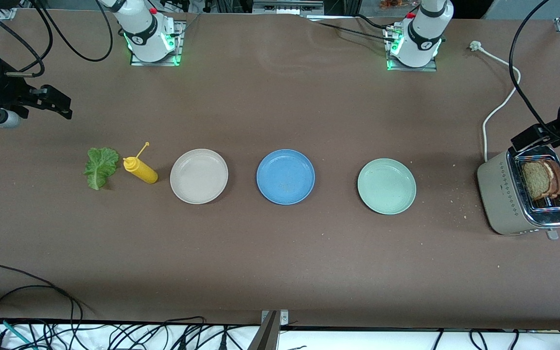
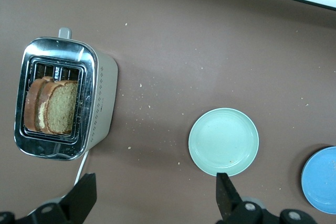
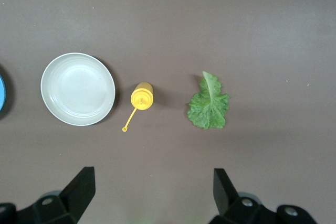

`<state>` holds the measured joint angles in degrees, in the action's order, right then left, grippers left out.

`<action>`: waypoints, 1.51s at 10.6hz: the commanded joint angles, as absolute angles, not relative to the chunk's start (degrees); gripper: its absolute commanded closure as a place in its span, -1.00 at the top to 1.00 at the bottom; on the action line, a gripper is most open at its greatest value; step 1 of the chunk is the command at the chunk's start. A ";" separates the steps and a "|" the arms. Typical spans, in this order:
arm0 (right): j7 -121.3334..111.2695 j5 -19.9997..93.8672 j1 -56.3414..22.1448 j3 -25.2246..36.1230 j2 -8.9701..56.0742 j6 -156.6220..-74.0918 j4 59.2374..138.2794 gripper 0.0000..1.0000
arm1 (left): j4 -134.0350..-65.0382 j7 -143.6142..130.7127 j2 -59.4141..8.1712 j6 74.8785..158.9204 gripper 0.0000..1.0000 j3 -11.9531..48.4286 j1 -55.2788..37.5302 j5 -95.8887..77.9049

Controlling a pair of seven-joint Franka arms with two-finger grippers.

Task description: Make sandwich in blue plate with both arms

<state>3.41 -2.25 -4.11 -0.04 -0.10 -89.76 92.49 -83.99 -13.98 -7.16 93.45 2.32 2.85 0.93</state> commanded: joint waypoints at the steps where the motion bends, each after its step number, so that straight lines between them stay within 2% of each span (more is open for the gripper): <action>1: 2.99 -3.25 -4.13 -0.09 -0.44 -88.25 92.11 1.00 | -83.93 -14.24 -7.55 92.81 1.00 2.37 2.73 1.76; 16: 2.90 -1.49 -4.31 -0.52 0.26 -88.94 89.56 1.00 | -84.37 -14.59 -7.65 92.72 1.00 2.20 2.99 1.58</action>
<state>3.00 -2.09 -4.13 -0.09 0.05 -89.21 90.42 -84.21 -14.38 -7.97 93.31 2.26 2.92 0.93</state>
